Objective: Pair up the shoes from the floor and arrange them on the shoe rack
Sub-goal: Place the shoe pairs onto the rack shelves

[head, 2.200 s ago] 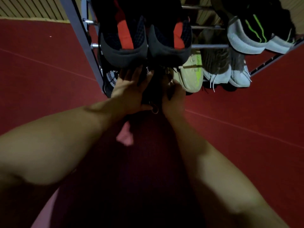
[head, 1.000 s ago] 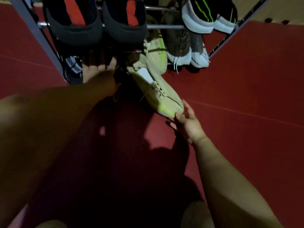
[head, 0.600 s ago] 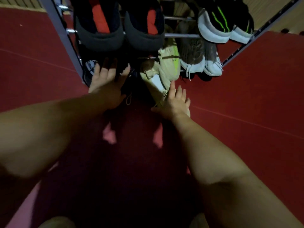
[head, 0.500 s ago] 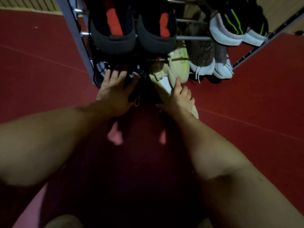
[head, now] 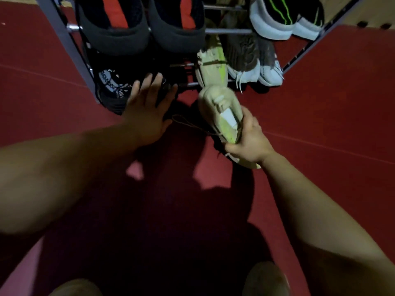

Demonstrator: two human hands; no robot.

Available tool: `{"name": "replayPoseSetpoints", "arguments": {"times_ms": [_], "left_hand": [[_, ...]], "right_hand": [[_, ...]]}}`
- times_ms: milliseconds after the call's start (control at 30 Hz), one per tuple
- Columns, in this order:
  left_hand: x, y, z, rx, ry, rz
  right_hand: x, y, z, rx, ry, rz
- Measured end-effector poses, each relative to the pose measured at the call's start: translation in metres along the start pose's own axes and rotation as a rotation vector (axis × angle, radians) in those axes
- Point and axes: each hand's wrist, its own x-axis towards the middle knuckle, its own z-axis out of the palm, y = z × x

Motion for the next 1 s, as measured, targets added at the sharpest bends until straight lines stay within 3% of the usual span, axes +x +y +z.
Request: {"name": "replayPoseSetpoints", "arguments": {"times_ms": [100,200,333,433,533,633,733,833,900,1000], "left_hand": [[0.001,0.011,0.004,-0.049,0.033,0.036],[-0.002,0.012,0.007,-0.048,0.047,0.083],[-0.011,0.005,0.008,0.01,0.006,0.133],[-0.023,0.001,0.011,0.001,-0.137,0.213],[-0.031,0.007,0.015,0.042,-0.249,0.322],[-0.036,0.021,0.017,0.142,-0.556,0.32],[-0.033,0.037,0.018,0.15,-0.759,0.232],[-0.033,0.045,0.029,0.059,-0.9,0.067],[-0.035,0.046,0.032,0.041,-0.958,0.012],[-0.036,0.04,0.034,0.063,-0.976,-0.008]], "right_hand": [[-0.009,0.008,-0.001,-0.174,-0.208,-0.1],[-0.008,0.002,0.006,-0.518,-0.401,-0.242],[0.002,-0.008,0.015,-0.91,-0.517,-0.467],[0.006,0.0,0.006,-1.062,-0.598,-0.545],[-0.001,0.022,-0.008,-1.189,-0.701,-0.446],[-0.004,0.036,-0.024,-1.253,-0.756,-0.324],[0.009,0.029,-0.033,-1.042,-0.753,-0.161],[0.028,0.007,-0.028,-0.6,-0.417,-0.017],[0.042,-0.012,-0.02,-0.132,-0.176,0.159],[0.07,-0.04,-0.003,0.667,-0.091,0.428]]}}
